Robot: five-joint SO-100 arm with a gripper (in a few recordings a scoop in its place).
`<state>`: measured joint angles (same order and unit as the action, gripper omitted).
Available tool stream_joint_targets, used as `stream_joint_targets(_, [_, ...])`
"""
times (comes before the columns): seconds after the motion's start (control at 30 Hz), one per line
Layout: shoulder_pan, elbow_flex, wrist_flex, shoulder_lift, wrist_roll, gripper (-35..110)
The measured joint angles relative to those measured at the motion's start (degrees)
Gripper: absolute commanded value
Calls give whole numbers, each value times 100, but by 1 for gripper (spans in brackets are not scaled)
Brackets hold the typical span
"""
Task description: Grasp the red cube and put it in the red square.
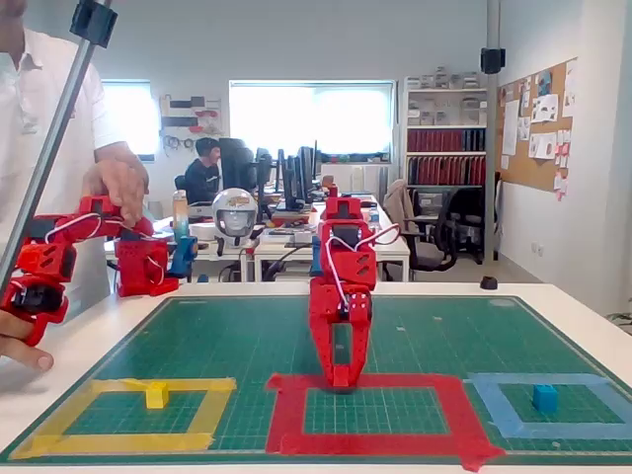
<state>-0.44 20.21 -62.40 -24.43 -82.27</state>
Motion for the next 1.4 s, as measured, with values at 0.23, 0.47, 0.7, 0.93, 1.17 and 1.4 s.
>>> stream_joint_targets(0.23, [0,0,0,0,0,7])
stream_joint_targets(0.47, [0,0,0,0,0,9])
stream_joint_targets(0.7, [0,0,0,0,0,10])
stream_joint_targets(0.93, [0,0,0,0,0,14])
stream_joint_targets(1.17, [0,0,0,0,0,14])
stream_joint_targets(1.4, [9,0,0,0,0,13])
